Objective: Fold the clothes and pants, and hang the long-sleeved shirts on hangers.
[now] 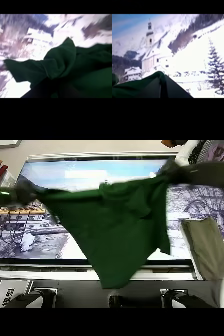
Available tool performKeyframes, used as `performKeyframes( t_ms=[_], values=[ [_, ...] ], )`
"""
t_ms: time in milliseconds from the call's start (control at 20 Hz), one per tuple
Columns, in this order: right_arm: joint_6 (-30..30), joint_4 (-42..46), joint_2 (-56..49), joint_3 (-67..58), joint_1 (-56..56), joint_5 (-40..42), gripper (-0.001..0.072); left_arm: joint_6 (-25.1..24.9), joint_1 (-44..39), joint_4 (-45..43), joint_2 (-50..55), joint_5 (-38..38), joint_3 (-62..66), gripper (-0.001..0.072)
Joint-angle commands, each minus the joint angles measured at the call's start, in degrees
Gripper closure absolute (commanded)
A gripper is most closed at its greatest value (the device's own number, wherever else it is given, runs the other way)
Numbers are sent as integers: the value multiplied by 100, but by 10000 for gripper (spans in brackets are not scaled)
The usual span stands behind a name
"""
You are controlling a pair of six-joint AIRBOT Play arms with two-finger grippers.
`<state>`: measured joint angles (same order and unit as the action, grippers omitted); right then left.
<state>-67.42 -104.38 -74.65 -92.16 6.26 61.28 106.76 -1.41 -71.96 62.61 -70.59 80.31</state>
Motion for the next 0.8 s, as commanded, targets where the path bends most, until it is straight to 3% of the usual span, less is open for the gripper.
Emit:
performKeyframes(
  t_ms=[0,200,300,400,500,750],
  values=[
    [26,-1108,-2006,-7,0,-120,682,20,-273,57,1298,271,-588,681],
    [-72,-1825,-3246,-7,0,-413,664,-94,-341,146,2647,625,-608,681],
    [-98,-1803,-3331,-9,-7,-439,537,-92,-343,144,2938,702,-592,680],
    [-450,-1781,-3163,-11,-129,-273,327,-201,-330,144,2938,719,-590,680],
    [-911,-1757,-2824,-13,-511,229,207,-326,-306,144,2876,669,-590,680],
    [-1770,-632,-1904,175,-1888,2020,196,-350,-157,142,2769,496,-590,680]
  ],
)
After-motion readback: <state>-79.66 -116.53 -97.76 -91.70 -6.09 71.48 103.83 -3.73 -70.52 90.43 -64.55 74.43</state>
